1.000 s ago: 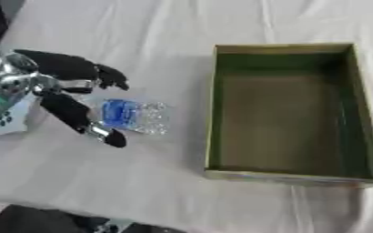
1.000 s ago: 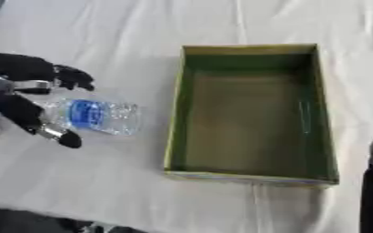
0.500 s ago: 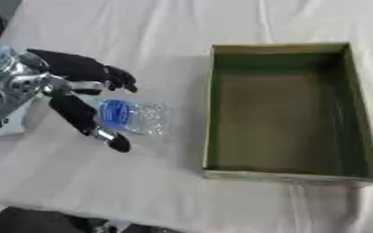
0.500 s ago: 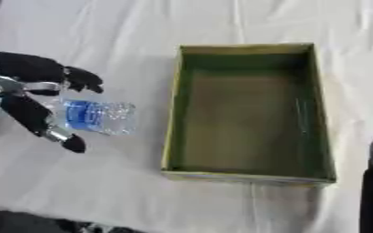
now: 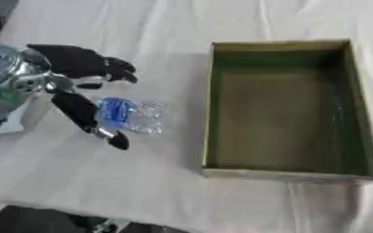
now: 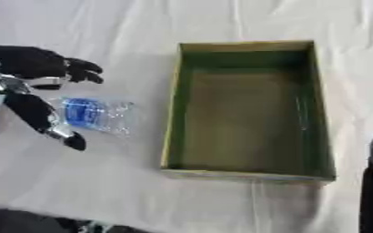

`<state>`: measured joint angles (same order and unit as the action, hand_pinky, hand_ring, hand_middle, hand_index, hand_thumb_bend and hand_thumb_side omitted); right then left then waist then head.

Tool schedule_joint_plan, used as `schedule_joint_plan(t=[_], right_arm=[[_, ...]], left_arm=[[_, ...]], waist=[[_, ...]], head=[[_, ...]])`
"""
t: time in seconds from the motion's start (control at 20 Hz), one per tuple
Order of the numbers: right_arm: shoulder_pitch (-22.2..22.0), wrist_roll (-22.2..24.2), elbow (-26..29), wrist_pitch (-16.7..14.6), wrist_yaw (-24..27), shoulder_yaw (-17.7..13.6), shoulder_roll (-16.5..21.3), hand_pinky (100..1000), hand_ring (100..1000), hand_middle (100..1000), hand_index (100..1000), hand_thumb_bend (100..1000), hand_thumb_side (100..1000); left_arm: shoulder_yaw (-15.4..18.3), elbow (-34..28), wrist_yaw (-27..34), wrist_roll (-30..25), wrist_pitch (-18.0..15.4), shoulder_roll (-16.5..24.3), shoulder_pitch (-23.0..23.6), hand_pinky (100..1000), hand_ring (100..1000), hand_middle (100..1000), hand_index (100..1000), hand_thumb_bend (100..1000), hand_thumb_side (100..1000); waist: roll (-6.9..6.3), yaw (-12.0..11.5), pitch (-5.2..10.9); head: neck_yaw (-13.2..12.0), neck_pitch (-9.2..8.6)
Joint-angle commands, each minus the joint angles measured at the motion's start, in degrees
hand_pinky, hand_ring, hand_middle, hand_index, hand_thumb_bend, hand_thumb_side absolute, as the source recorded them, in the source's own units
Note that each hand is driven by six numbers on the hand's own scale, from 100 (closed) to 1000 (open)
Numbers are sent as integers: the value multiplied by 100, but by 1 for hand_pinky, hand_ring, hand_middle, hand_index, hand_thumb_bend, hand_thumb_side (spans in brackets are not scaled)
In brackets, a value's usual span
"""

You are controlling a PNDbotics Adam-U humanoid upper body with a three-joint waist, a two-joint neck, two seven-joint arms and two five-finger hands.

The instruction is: Pick up objects on the table and place them in the box.

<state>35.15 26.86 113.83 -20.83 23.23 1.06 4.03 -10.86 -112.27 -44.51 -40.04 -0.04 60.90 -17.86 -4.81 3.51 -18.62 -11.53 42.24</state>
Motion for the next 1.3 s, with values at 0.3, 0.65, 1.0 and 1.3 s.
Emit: schedule_joint_plan(t=[0.3,0.65,1.0,1.3], right_arm=[[86,-8,76,9,44,-27,1,693,797,857,918,100,1000],[101,0,76,10,60,-31,-6,693,797,857,918,100,1000],[114,8,76,10,70,-35,-9,693,796,856,918,100,1000],[127,18,76,11,79,-36,-9,691,791,855,917,100,1000]], left_arm=[[161,-165,-907,187,-9,-189,72,741,794,1000,978,916,916],[101,-47,-967,276,-41,-333,76,738,790,1000,973,901,922],[32,96,-974,416,-106,-423,10,740,778,1000,960,879,907],[-35,295,-967,571,-166,-485,-32,739,774,1000,956,867,907]], waist=[[38,-44,70],[52,-40,57],[58,-33,43],[60,-23,24]], head=[[78,-20],[79,-22],[76,-16],[79,-14]])
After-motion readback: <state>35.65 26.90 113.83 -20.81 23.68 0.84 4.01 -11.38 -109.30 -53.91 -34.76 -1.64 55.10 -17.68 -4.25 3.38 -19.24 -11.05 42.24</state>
